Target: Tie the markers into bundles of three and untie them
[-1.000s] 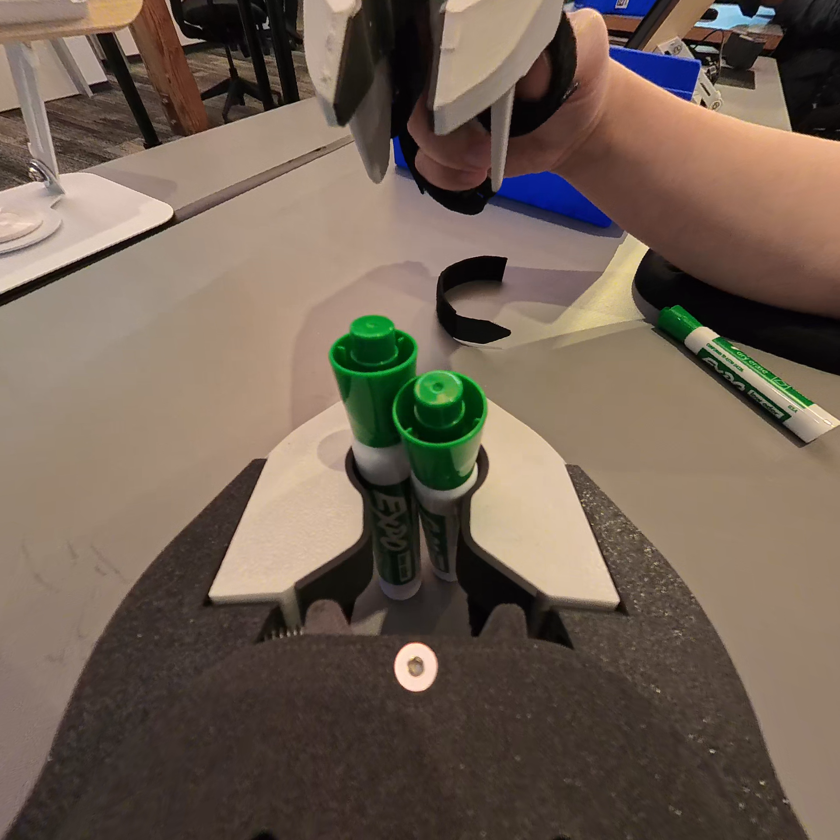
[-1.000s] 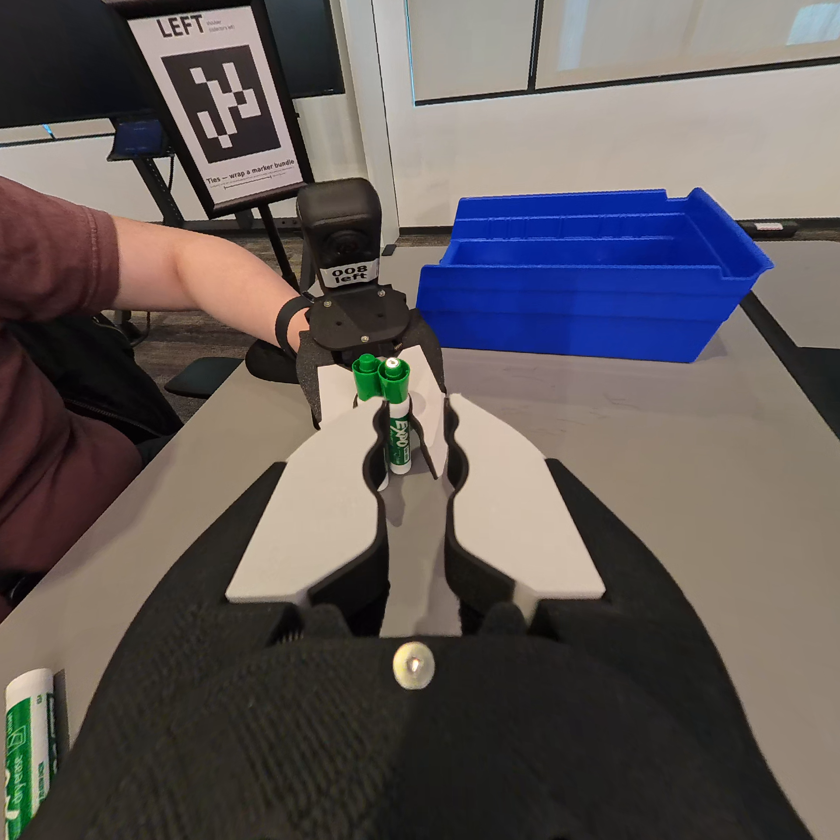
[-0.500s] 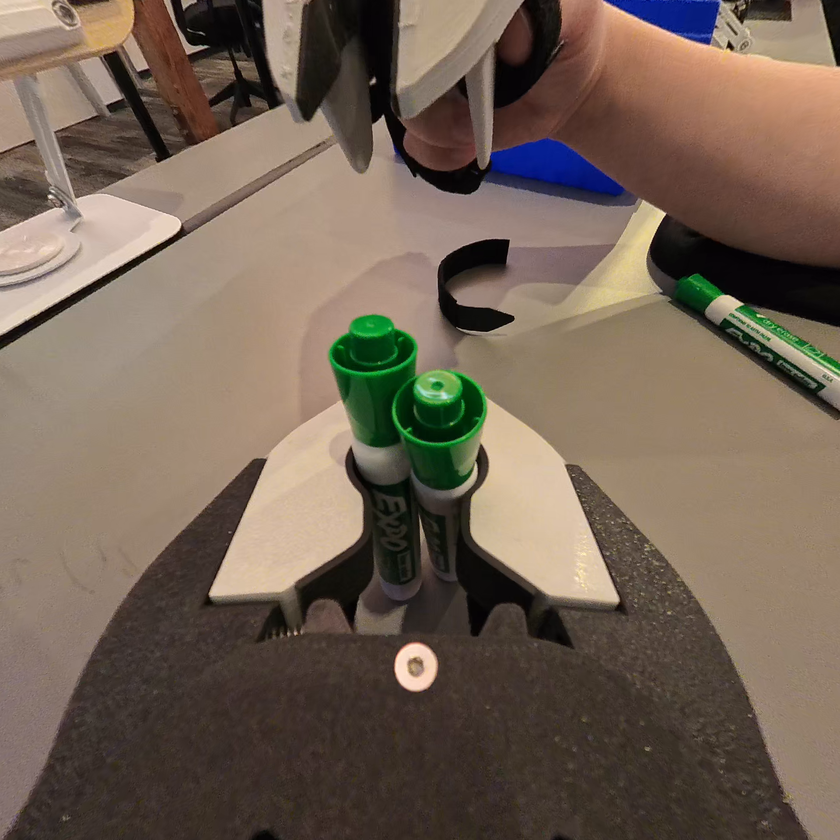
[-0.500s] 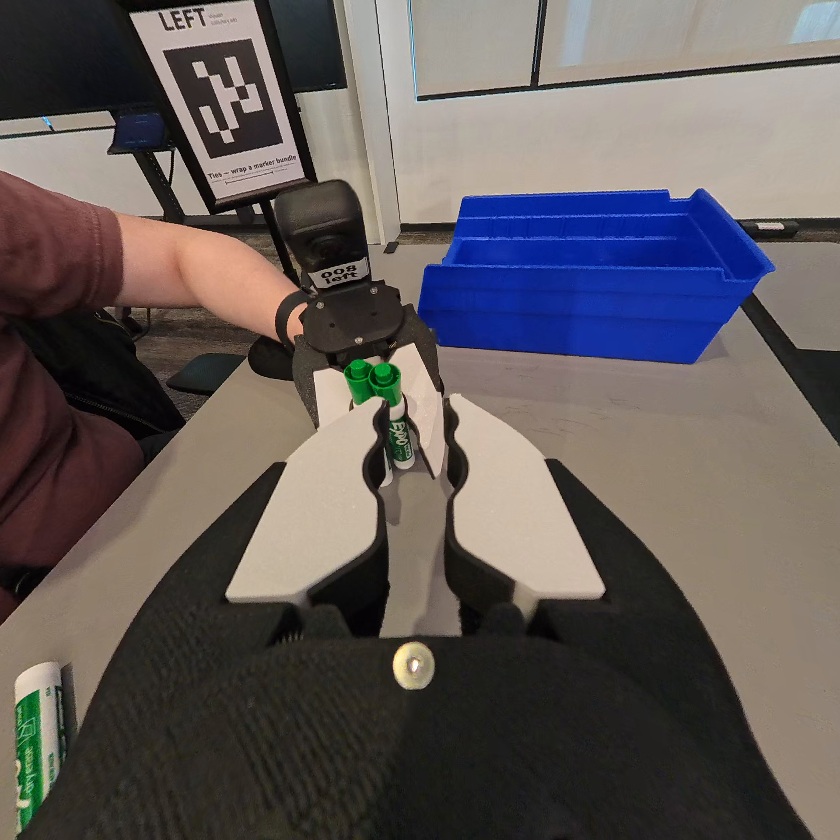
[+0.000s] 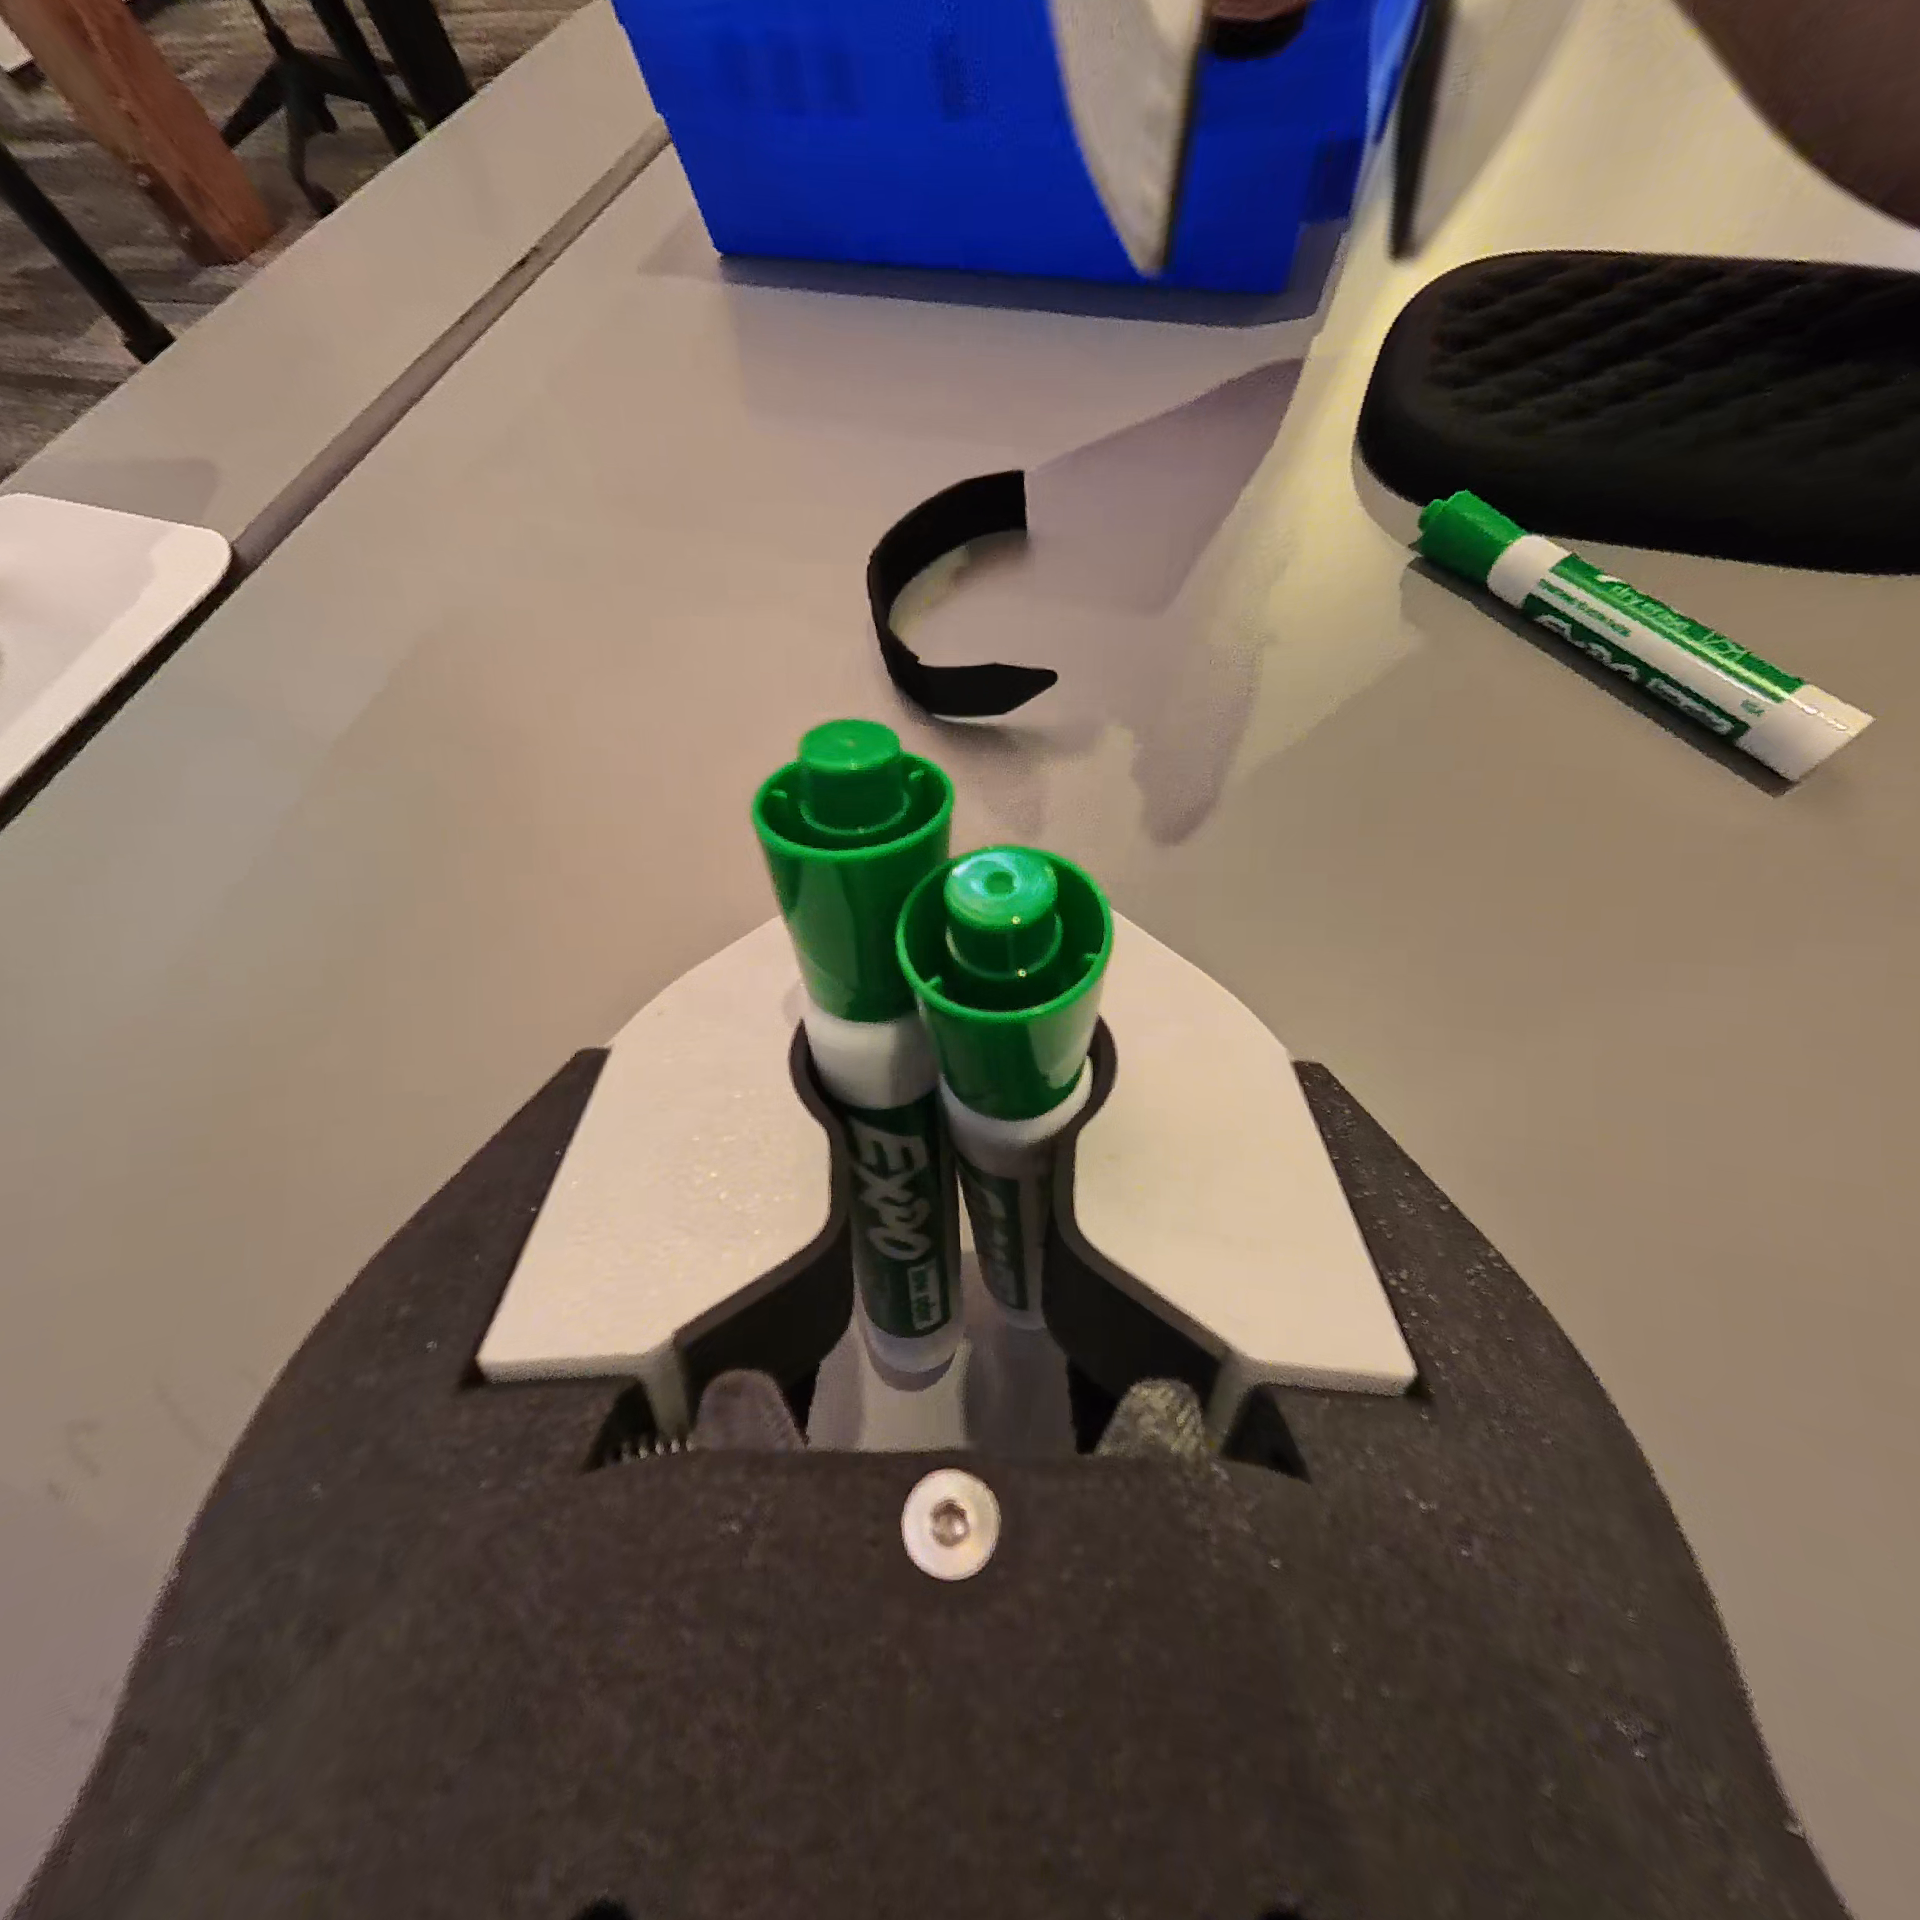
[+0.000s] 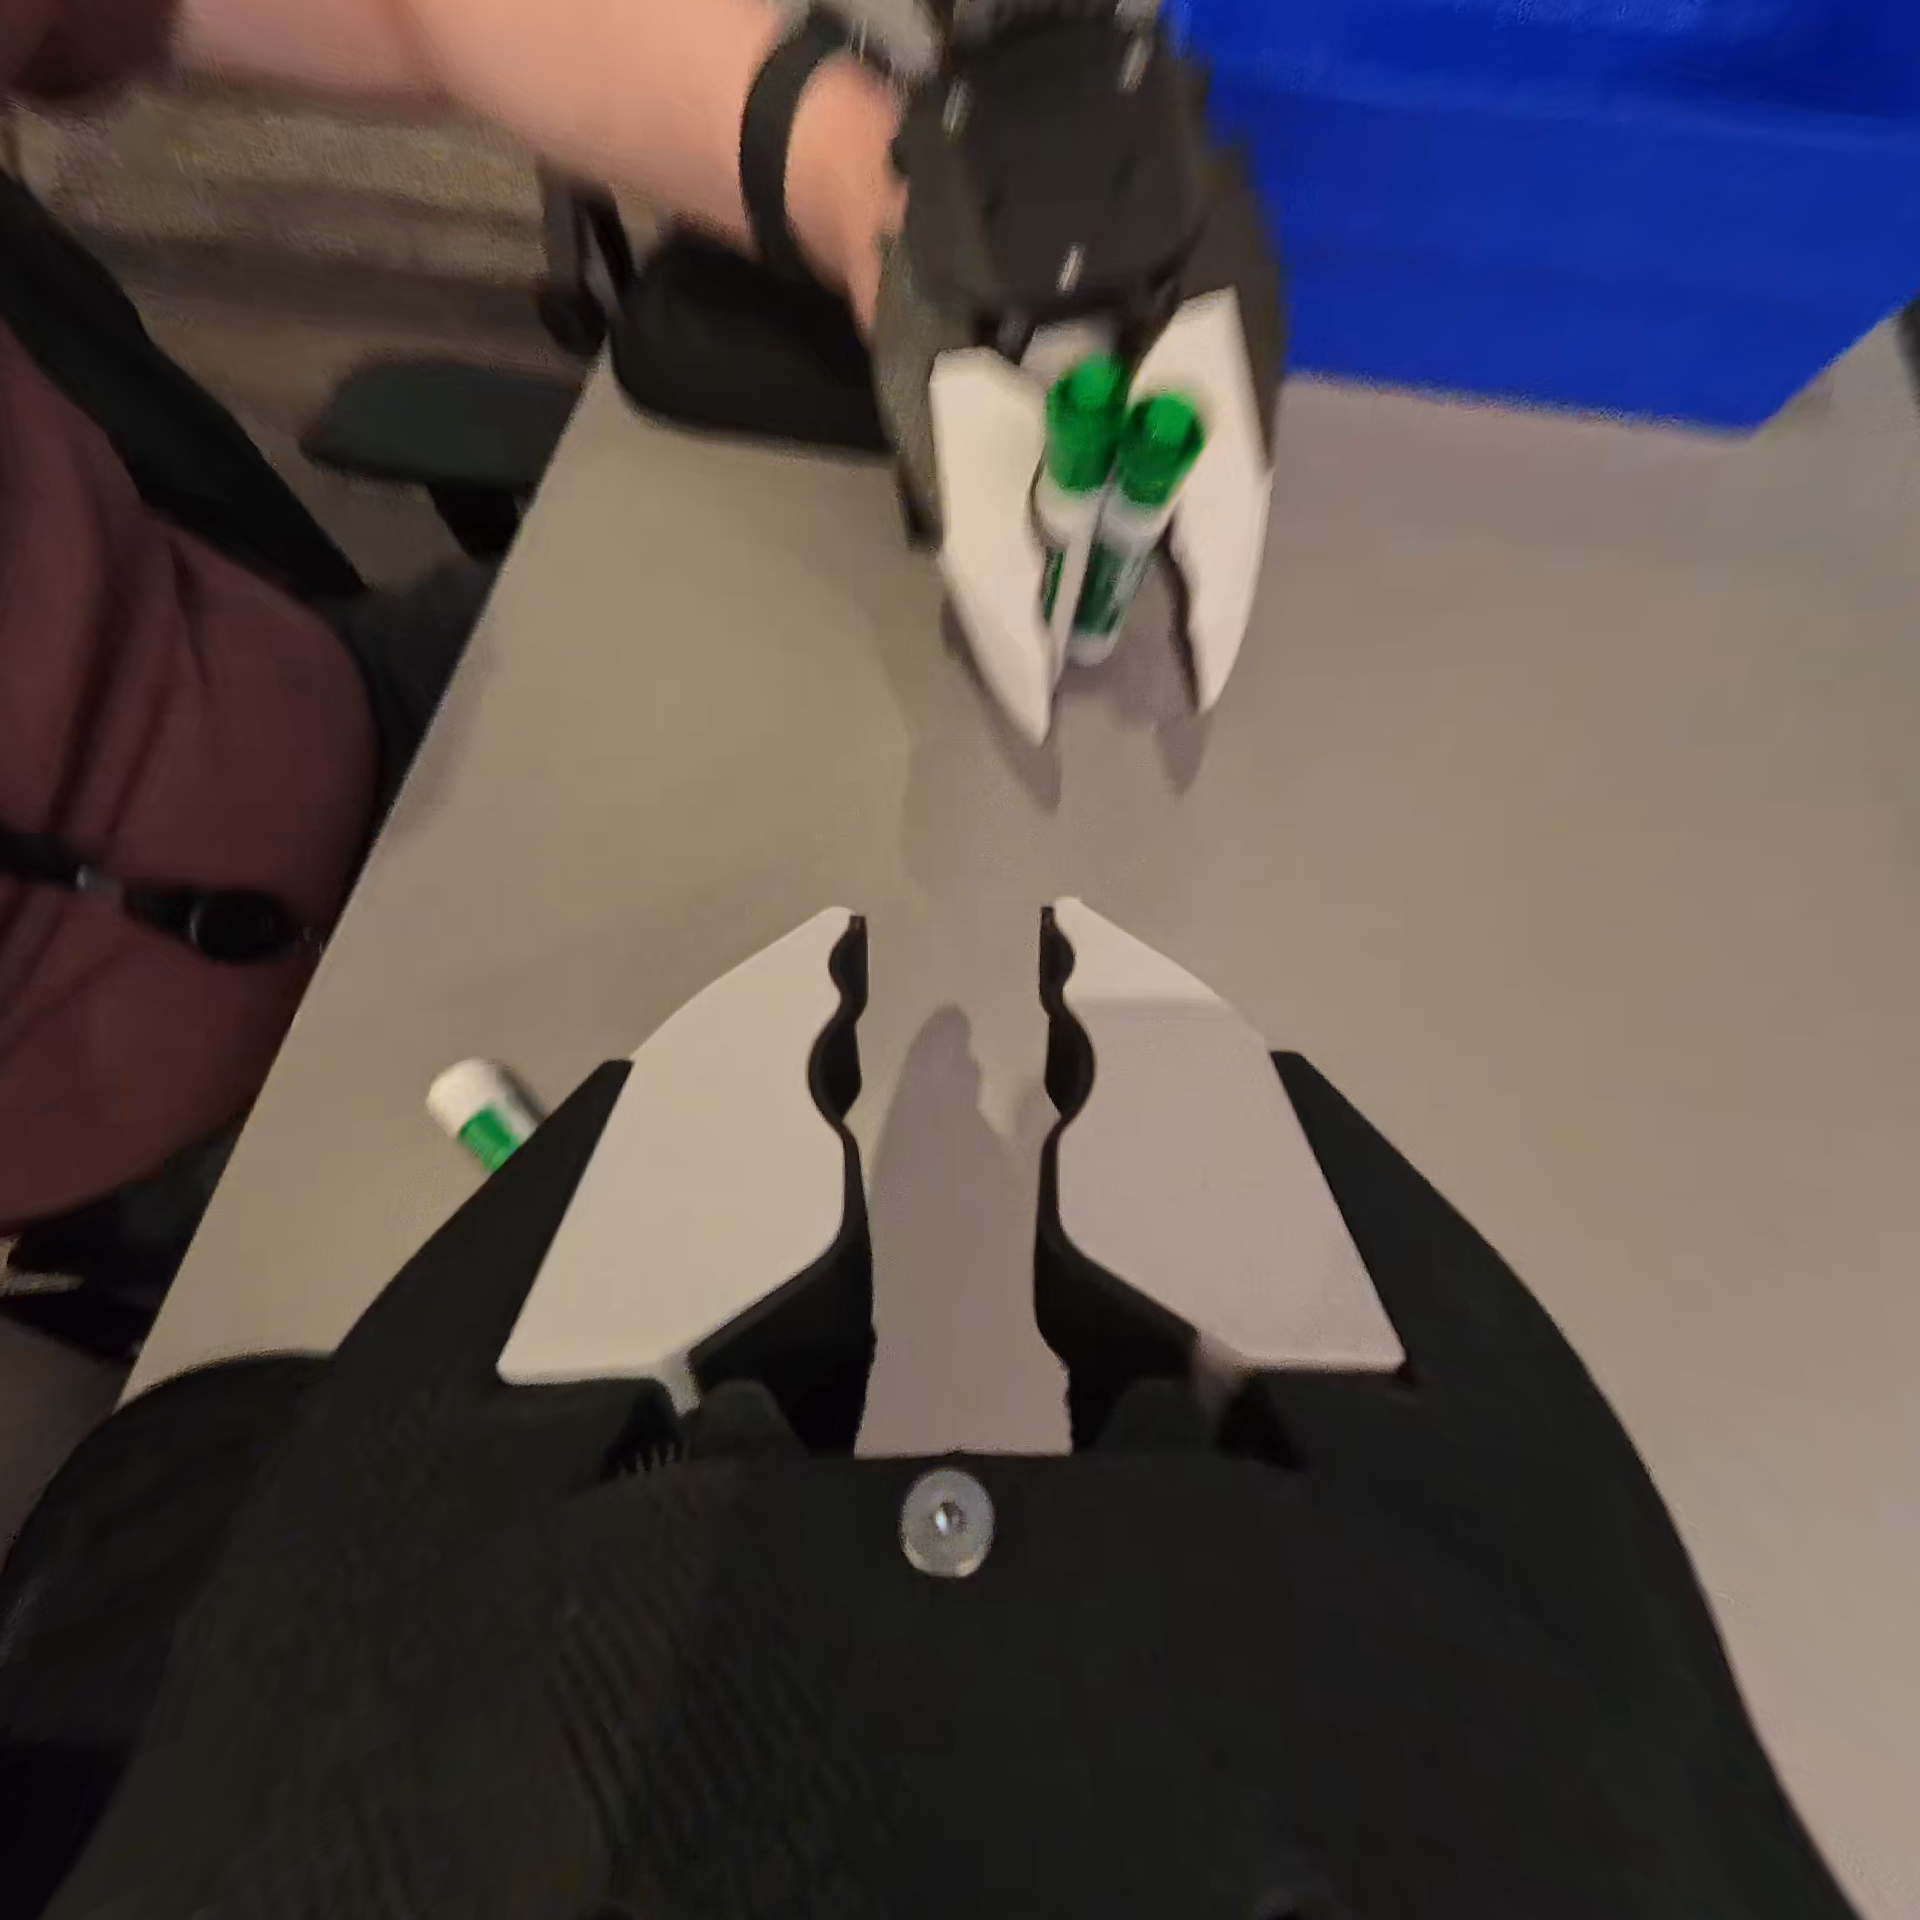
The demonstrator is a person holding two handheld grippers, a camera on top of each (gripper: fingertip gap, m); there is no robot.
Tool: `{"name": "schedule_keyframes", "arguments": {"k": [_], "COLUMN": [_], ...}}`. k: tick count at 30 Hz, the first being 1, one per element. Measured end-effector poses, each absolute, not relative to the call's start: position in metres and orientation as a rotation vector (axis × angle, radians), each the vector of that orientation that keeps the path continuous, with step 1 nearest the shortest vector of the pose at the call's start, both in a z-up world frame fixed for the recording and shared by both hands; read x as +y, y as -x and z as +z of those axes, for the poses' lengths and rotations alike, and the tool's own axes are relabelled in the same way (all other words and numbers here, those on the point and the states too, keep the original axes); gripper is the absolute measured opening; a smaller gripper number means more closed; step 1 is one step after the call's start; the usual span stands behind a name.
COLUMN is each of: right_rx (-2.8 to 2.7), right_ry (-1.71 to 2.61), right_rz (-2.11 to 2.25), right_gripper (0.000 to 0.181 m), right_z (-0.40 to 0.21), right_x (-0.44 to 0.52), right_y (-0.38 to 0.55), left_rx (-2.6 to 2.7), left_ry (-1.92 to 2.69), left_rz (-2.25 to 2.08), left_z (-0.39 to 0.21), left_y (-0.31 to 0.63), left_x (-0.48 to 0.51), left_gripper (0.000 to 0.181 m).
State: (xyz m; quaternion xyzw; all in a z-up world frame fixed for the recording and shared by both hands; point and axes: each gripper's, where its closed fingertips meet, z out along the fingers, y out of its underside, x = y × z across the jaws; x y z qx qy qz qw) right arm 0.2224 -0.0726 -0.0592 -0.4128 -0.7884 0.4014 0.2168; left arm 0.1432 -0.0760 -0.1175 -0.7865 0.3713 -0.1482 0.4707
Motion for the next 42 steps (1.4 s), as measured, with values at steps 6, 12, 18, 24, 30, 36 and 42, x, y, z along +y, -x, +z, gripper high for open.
{"name": "schedule_keyframes", "arguments": {"k": [6, 12, 18, 24, 30, 36, 42], "right_rx": [-2.256, -2.344, -2.442, -2.433, -2.379, -2.259, -2.154], "right_ry": [1.296, 1.318, 1.329, 1.408, 1.357, 1.314, 1.259], "right_rz": [0.915, 0.895, 0.861, 0.93, 1.051, 1.033, 1.052], "right_gripper": [0.037, 0.039, 0.033, 0.029, 0.023, 0.021, 0.02], "right_z": [-0.126, -0.157, -0.175, -0.177, -0.165, -0.154, -0.117], "right_x": [-0.09, -0.097, -0.093, -0.092, -0.096, -0.084, -0.074], "right_y": [-0.304, -0.331, -0.336, -0.336, -0.325, -0.302, -0.28], "left_rx": [0.978, 0.989, 0.988, 0.982, 0.953, 0.967, 0.978], "left_ry": [1.918, 1.938, 1.95, 1.978, 1.993, 2.011, 2.034], "left_rz": [-0.408, -0.436, -0.447, -0.465, -0.491, -0.474, -0.454], "left_z": [-0.114, -0.111, -0.108, -0.111, -0.109, -0.112, -0.117], "left_y": [-0.153, -0.16, -0.162, -0.158, -0.152, -0.147, -0.142], "left_x": [-0.083, -0.087, -0.091, -0.09, -0.088, -0.089, -0.089], "left_gripper": [0.04, 0.041, 0.04, 0.04, 0.04, 0.041, 0.041]}}
